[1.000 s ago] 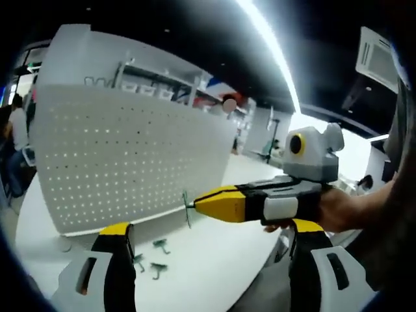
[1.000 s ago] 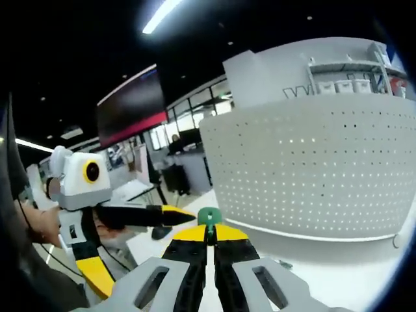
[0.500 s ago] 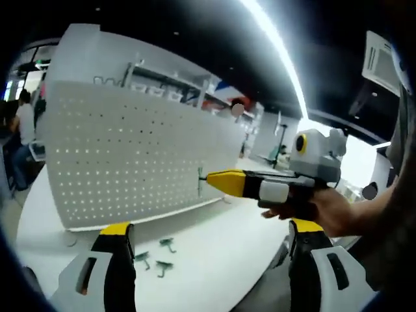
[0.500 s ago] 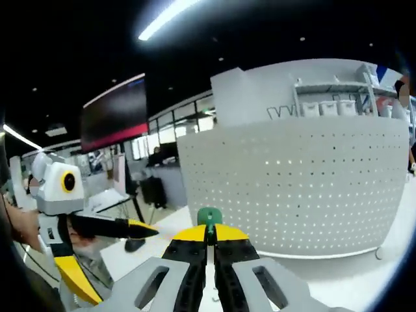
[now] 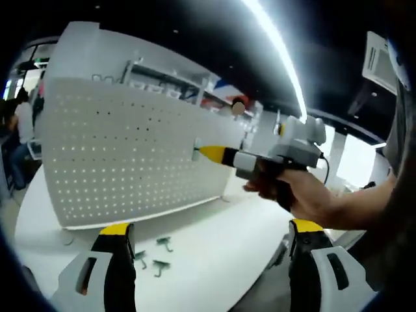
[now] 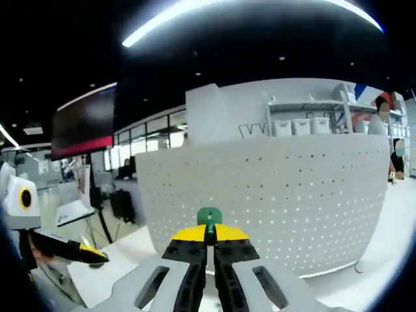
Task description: Insert the hook assembly into the mounting plate slot until the hook locks in place.
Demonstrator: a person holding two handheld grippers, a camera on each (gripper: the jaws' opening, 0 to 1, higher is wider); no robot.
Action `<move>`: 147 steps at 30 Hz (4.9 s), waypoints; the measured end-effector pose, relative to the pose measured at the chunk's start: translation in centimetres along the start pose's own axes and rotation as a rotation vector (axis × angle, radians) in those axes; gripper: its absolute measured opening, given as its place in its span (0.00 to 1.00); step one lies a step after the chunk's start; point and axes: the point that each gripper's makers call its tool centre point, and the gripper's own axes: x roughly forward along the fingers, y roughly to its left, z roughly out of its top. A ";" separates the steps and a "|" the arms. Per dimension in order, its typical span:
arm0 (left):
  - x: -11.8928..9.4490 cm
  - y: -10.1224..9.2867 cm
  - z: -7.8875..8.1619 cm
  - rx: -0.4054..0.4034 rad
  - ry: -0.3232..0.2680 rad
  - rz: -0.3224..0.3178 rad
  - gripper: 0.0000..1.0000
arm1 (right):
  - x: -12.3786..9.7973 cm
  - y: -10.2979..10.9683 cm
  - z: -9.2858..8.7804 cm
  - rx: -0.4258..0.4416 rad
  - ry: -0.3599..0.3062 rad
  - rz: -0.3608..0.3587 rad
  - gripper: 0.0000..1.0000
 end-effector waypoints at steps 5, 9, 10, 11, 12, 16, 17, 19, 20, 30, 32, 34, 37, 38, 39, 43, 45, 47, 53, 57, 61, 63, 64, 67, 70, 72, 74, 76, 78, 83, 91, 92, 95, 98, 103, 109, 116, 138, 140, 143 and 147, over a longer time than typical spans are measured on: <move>-0.3 0.5 0.6 -0.027 -0.025 0.005 1.00 | 1.5 -2.2 1.3 -0.025 -0.031 -0.048 0.00; -0.5 1.2 0.6 -0.033 -0.022 0.020 1.00 | 2.7 -3.5 1.7 -0.038 -0.044 -0.072 0.00; -0.5 1.4 0.5 -0.032 -0.018 0.024 1.00 | 2.9 -3.8 1.8 -0.046 -0.047 -0.079 0.00; -0.5 1.6 0.5 -0.032 -0.015 0.028 1.00 | 3.1 -4.0 1.9 -0.048 -0.048 -0.082 0.00; -0.5 1.7 0.4 -0.033 -0.014 0.032 1.00 | 3.4 -4.2 1.9 -0.046 -0.049 -0.085 0.00; -0.4 2.3 0.5 -0.037 -0.013 0.043 1.00 | 4.2 -5.1 2.4 -0.054 -0.061 -0.104 0.00; -0.4 2.4 0.5 -0.036 -0.013 0.044 1.00 | 4.4 -5.4 2.7 -0.060 -0.068 -0.112 0.00; -0.3 2.6 0.5 -0.038 -0.010 0.046 1.00 | 4.8 -6.1 3.1 -0.070 -0.080 -0.131 0.00; -0.3 2.7 0.5 -0.038 -0.008 0.049 1.00 | 5.0 -6.4 3.2 -0.071 -0.086 -0.139 0.00; -1.0 4.1 -0.1 -0.060 0.001 0.096 1.00 | 6.8 -9.8 5.3 -0.077 -0.135 -0.206 0.00; -1.1 4.3 0.0 -0.062 0.000 0.100 1.00 | 7.0 -10.1 5.5 -0.075 -0.139 -0.212 0.00; -1.1 4.4 0.0 -0.062 0.000 0.102 1.00 | 7.1 -10.3 5.6 -0.077 -0.143 -0.219 0.00; -1.0 4.4 -0.1 -0.058 0.008 0.102 0.99 | 7.2 -10.5 5.7 -0.091 -0.146 -0.228 0.00; -1.0 4.4 -0.1 -0.056 0.007 0.103 0.99 | 7.3 -10.6 5.7 -0.091 -0.148 -0.231 0.00; -1.0 4.4 0.0 -0.055 0.005 0.102 0.99 | 7.4 -10.7 5.8 -0.092 -0.153 -0.236 0.00; -0.9 4.4 0.0 -0.057 0.008 0.101 0.99 | 7.6 -11.2 5.9 -0.096 -0.162 -0.248 0.00; -0.9 4.5 0.0 -0.061 0.008 0.103 0.99 | 7.7 -11.3 5.9 -0.095 -0.164 -0.251 0.00; -0.8 4.6 0.0 -0.061 0.007 0.104 0.99 | 7.7 -11.4 6.0 -0.093 -0.173 -0.254 0.00; -0.8 4.8 0.0 -0.064 0.013 0.112 0.99 | 7.8 -11.3 6.2 -0.121 -0.185 -0.256 0.00; -0.8 5.1 0.1 -0.059 0.018 0.118 0.99 | 7.9 -11.4 6.1 -0.116 -0.193 -0.264 0.00; -0.6 5.2 0.3 -0.063 0.011 0.121 0.99 | 7.6 -11.3 6.1 -0.107 -0.201 -0.275 0.00; -0.4 5.0 0.4 -0.061 0.012 0.116 0.98 | 7.6 -11.4 6.0 -0.107 -0.205 -0.280 0.00; -0.3 4.9 0.4 -0.059 0.014 0.114 0.98 | 7.6 -11.4 6.0 -0.104 -0.205 -0.280 0.00; -0.2 4.7 0.4 -0.059 0.013 0.111 0.98 | 7.6 -11.5 5.9 -0.107 -0.204 -0.282 0.00; -0.2 4.7 0.3 -0.064 0.013 0.113 0.98 | 7.5 -11.7 5.4 -0.117 -0.192 -0.287 0.00; -0.3 4.8 0.1 -0.064 0.019 0.117 0.97 | 7.5 -12.0 5.3 -0.114 -0.192 -0.293 0.00; -0.4 4.9 0.1 -0.063 0.021 0.120 0.97 | 7.8 -11.9 5.5 -0.119 -0.195 -0.288 0.00; -0.4 5.0 0.1 -0.065 0.018 0.123 0.97 | 8.0 -11.9 5.4 -0.138 -0.187 -0.290 0.00; -0.5 5.1 0.2 -0.065 0.016 0.126 0.97 | 8.1 -12.0 5.1 -0.131 -0.181 -0.289 0.00; -0.5 5.2 0.1 -0.063 0.018 0.130 0.97 | 8.3 -12.1 4.8 -0.132 -0.173 -0.296 0.00; -0.4 4.9 0.0 -0.068 0.019 0.122 0.97 | 8.6 -12.4 3.7 -0.133 -0.103 -0.296 0.01; -0.4 4.8 0.1 -0.063 0.015 0.122 0.97 | 8.6 -12.5 3.2 -0.148 -0.073 -0.296 0.01; -0.6 4.9 0.1 0.008 0.028 0.133 0.97 | 8.5 -12.8 2.7 -0.056 -0.038 -0.311 0.13; -0.8 4.8 -0.4 -0.017 0.037 0.131 0.97 | 8.0 -12.6 3.7 0.002 -0.076 -0.299 0.20; -1.5 4.8 -0.7 -0.018 0.031 0.137 0.97 | 7.4 -12.0 5.2 -0.010 -0.099 -0.292 0.24; -2.1 4.5 -1.1 -0.022 0.032 0.137 0.97 | 6.5 -11.5 6.5 -0.025 -0.122 -0.283 0.28; -2.6 4.2 -1.9 -0.030 0.040 0.139 0.96 | 4.2 -10.4 6.7 -0.084 -0.114 -0.264 0.29; -3.1 4.1 -4.4 -0.056 0.071 0.150 0.95 | -0.6 -3.0 0.0 -0.122 0.036 -0.097 0.29; -3.2 4.1 -4.6 -0.062 0.078 0.148 0.95 | -1.0 -2.3 -0.6 -0.124 0.051 -0.080 0.29; -3.2 4.0 -4.7 -0.071 0.078 0.144 0.95 | -1.6 -1.1 -1.8 -0.137 0.077 -0.045 0.29; -3.3 4.1 -4.9 -0.076 0.082 0.146 0.95 | -2.5 0.4 -4.3 -0.129 0.135 -0.008 0.29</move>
